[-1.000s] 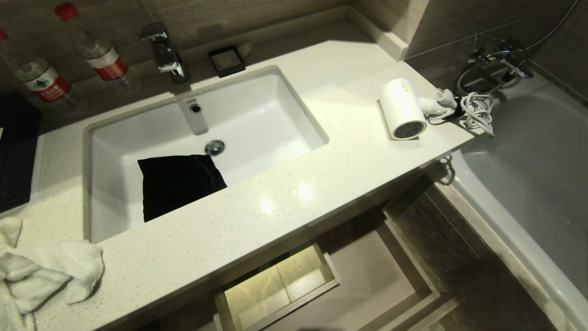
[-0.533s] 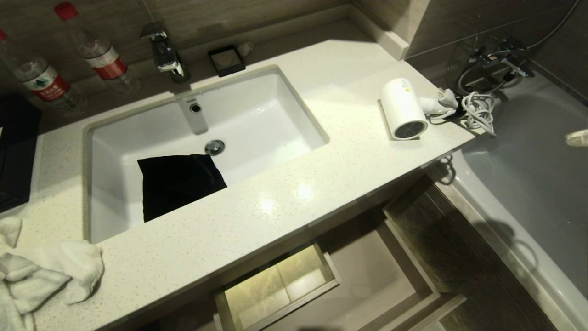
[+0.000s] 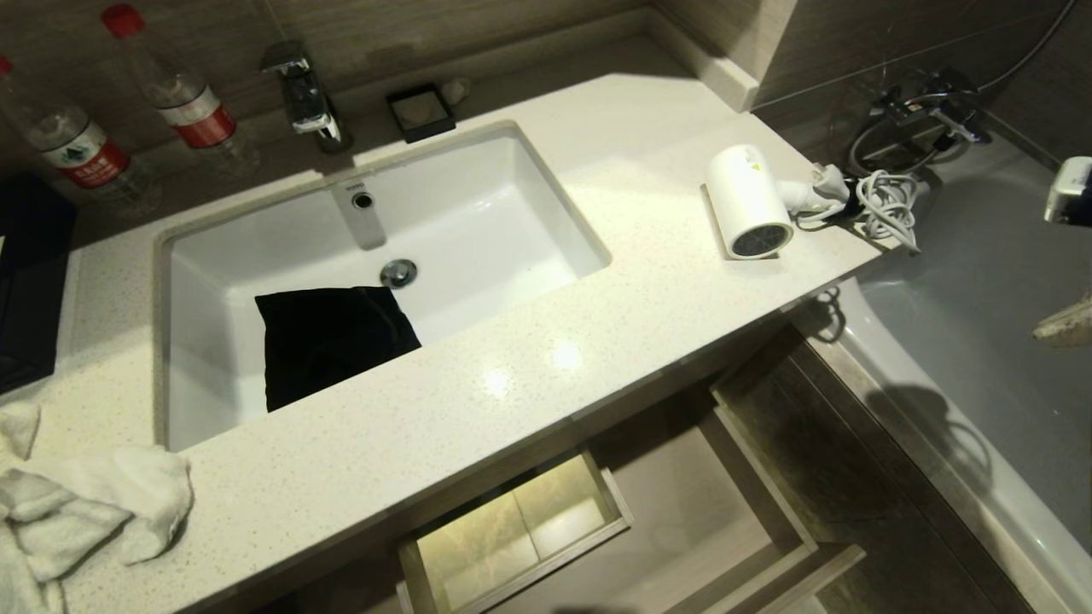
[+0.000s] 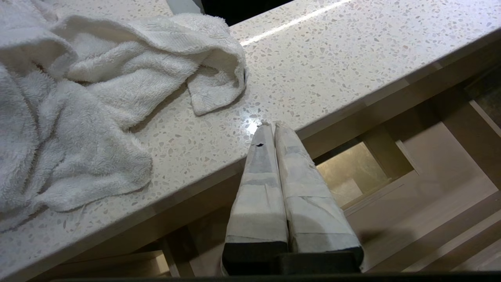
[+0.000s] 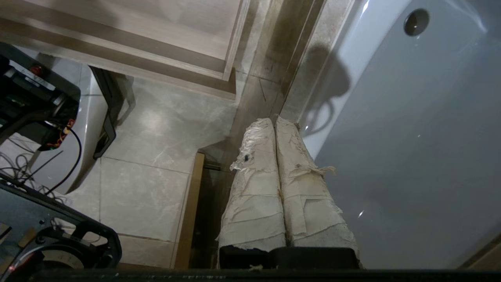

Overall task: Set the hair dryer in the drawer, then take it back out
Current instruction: Pick up the hairdryer

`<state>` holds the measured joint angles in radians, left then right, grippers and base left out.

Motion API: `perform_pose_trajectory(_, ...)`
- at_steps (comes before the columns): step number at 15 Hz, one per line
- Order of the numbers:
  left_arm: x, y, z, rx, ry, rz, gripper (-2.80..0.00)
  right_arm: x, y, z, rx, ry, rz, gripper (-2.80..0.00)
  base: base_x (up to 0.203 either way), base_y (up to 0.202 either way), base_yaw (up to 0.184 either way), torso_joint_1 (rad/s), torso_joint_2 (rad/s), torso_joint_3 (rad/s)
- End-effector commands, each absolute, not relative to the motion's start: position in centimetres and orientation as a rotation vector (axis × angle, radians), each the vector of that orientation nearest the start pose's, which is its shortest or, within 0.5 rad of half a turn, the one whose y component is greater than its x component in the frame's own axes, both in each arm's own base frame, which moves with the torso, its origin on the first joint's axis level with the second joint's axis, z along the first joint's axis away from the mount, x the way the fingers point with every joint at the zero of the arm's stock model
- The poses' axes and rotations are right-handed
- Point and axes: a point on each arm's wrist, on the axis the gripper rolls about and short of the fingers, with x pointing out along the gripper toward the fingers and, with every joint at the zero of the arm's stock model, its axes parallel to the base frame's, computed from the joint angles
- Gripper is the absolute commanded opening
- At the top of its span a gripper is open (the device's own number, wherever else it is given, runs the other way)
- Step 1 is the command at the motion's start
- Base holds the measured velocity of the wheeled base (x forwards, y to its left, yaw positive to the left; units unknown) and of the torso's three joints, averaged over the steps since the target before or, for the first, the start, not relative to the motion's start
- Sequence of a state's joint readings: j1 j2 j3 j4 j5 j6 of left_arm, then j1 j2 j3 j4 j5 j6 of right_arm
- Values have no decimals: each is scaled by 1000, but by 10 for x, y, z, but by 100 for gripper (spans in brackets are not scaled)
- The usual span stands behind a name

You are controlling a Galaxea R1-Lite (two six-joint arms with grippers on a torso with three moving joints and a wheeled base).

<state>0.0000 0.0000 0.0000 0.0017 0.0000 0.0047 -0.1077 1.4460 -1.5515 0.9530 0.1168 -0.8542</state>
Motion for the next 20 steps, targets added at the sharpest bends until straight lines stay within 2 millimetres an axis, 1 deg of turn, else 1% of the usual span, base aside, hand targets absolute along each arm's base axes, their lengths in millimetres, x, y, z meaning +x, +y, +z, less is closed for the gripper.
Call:
perform_pose_trajectory(1, -23, 0, 75, 5, 3, 0, -280, 232, -19, 306, -682, 817, 391, -280, 0, 0, 0, 0, 0, 0)
perform_pose_trajectory(2, -23, 0, 75, 5, 2, 0, -280, 249, -16, 307, -695, 763, 388, -280, 0, 0, 0, 0, 0, 0)
perform_pose_trajectory(3, -23, 0, 75, 5, 2, 0, -280, 262, -14, 311, -712, 701, 374, -280, 0, 0, 0, 0, 0, 0)
perform_pose_trajectory(5, -23, 0, 75, 5, 0, 0, -280, 281, -14, 315, -763, 579, 334, -280, 0, 0, 0, 0, 0, 0)
perform_pose_trajectory(6, -23, 0, 75, 5, 2, 0, -280, 290, -15, 317, -821, 519, 321, -280, 0, 0, 0, 0, 0, 0)
perform_pose_trajectory(7, -23, 0, 75, 5, 2, 0, -280, 292, -15, 320, -847, 489, 313, -280, 0, 0, 0, 0, 0, 0)
perform_pose_trajectory(10, -23, 0, 75, 5, 2, 0, -280, 285, -15, 330, -851, 449, 299, -280, 0, 0, 0, 0, 0, 0)
perform_pose_trajectory(16, -23, 0, 75, 5, 2, 0, -280, 277, -14, 328, -856, 474, 314, -280, 0, 0, 0, 0, 0, 0)
perform_pose_trajectory(20, -23, 0, 75, 5, 2, 0, -280, 280, -14, 323, -834, 496, 319, -280, 0, 0, 0, 0, 0, 0)
